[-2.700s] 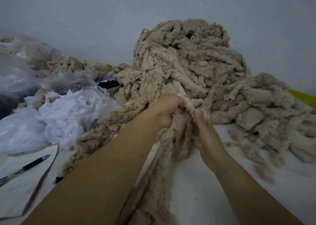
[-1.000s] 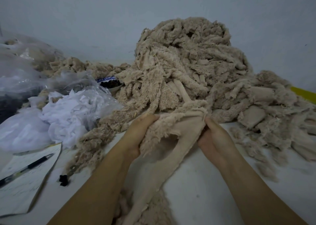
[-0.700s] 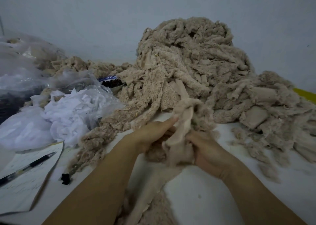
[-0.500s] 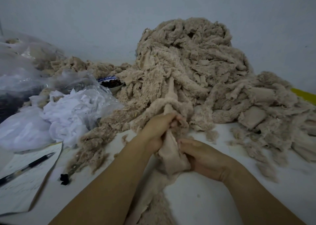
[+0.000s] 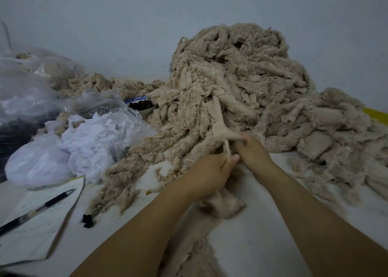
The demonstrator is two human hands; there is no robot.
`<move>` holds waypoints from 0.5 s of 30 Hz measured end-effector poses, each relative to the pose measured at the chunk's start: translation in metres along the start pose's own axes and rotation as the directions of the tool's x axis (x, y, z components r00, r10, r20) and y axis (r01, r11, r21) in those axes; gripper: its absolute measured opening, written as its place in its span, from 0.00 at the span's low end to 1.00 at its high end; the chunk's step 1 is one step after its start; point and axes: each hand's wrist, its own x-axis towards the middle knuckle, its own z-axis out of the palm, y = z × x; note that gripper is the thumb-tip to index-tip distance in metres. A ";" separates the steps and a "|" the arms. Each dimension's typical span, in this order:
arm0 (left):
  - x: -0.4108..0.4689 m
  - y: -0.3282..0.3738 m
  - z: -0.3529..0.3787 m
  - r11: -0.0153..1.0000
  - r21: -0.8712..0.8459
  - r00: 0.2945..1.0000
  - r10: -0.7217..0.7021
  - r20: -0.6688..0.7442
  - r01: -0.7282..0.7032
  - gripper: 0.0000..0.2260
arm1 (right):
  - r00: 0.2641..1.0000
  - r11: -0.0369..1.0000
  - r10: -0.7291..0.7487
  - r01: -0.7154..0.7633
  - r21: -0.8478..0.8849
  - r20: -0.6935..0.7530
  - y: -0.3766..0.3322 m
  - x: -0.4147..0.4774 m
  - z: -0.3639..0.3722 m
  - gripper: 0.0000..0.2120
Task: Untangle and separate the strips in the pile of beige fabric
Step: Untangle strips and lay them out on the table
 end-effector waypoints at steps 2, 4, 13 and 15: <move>-0.006 -0.007 -0.005 0.999 -0.043 0.999 -0.024 -0.027 0.023 0.20 | 0.974 0.918 0.164 -0.094 0.384 -0.153 0.000 0.008 -0.017 0.11; -0.012 -0.011 -0.008 0.997 -0.072 0.999 -0.037 -0.029 0.035 0.21 | 0.912 0.716 0.355 -0.125 0.687 -0.204 0.009 0.009 -0.041 0.07; -0.029 0.038 0.002 0.928 0.280 0.966 0.209 0.151 -0.244 0.20 | 0.943 0.873 0.323 -0.329 0.360 0.079 -0.029 -0.016 -0.006 0.16; -0.039 0.043 0.005 0.878 0.297 0.922 0.320 0.216 -0.375 0.18 | 0.912 0.885 0.365 -0.402 0.236 0.186 -0.041 -0.011 -0.003 0.15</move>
